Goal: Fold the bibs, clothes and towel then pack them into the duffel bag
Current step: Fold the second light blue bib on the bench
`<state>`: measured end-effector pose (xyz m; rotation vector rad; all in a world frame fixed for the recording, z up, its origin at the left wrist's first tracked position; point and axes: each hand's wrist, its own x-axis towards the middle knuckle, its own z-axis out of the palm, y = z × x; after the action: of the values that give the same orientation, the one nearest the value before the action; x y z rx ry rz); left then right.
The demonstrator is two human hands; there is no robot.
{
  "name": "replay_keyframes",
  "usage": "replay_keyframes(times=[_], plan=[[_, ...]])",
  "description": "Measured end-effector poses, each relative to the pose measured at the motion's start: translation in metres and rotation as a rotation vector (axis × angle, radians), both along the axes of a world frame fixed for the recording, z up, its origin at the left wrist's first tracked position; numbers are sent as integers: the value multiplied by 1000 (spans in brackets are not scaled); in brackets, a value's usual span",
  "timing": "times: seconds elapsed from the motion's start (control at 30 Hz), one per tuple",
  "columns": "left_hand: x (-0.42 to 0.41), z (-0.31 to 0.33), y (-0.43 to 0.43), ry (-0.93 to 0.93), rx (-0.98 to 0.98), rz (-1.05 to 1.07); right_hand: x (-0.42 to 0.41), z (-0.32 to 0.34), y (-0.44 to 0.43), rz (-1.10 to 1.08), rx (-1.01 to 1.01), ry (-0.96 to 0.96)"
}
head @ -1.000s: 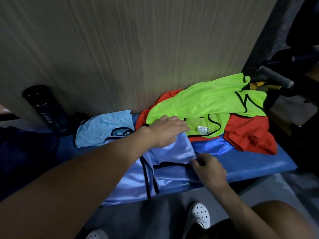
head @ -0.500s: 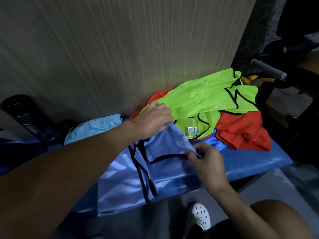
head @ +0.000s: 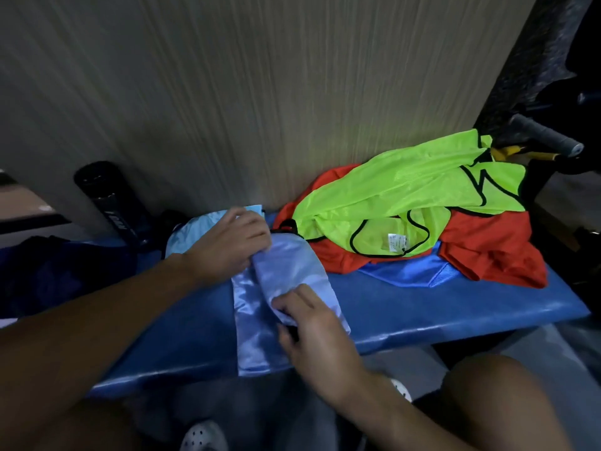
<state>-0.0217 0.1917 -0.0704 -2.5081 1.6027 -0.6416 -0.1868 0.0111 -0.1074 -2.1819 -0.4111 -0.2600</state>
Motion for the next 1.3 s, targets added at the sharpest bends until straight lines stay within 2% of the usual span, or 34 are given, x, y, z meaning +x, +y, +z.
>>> replay_keyframes(times=[0.1,0.2,0.27,0.33,0.37,0.43,0.47,0.5,0.57,0.6,0.73,0.83,0.93,1.03,1.13,1.17,1.23,1.3], plan=[[-5,-14,34,-15,63,124,1,-6,32,83,17,89],[-8,-28,61,-9,119,292,-2,-12,52,279,56,202],[-13,-35,69,57,73,344,-3,-13,52,310,90,219],[-18,-37,68,175,-76,381,-1,-9,47,199,164,194],[-20,-36,63,245,-156,389,1,-7,42,80,180,148],[-23,-36,53,462,-256,401,7,-8,28,-240,78,55],[-25,-36,49,583,-257,409,10,-7,21,-387,-14,100],[-26,-37,46,668,-233,416,11,-9,14,-486,-93,237],[-30,-43,43,743,-174,439,11,-13,3,-518,-143,539],[-33,-47,42,749,-174,456,11,-16,-1,-486,-153,614],[-42,-56,43,726,-199,509,11,-19,-9,-404,-228,618],[-58,-57,42,716,-205,584,15,-16,-18,-412,-97,586],[-86,-60,38,499,-211,612,26,-12,-32,-414,130,458],[-112,-53,32,282,-114,603,46,-13,-46,-384,189,301],[-114,-38,17,149,-230,538,58,-21,-52,-348,94,307],[-109,-34,10,127,-257,522,58,-24,-53,-373,1,282],[-94,-32,-6,125,-223,517,55,-26,-51,-437,-289,109],[-82,-42,-17,189,-140,514,48,-29,-45,-362,-488,-68]])
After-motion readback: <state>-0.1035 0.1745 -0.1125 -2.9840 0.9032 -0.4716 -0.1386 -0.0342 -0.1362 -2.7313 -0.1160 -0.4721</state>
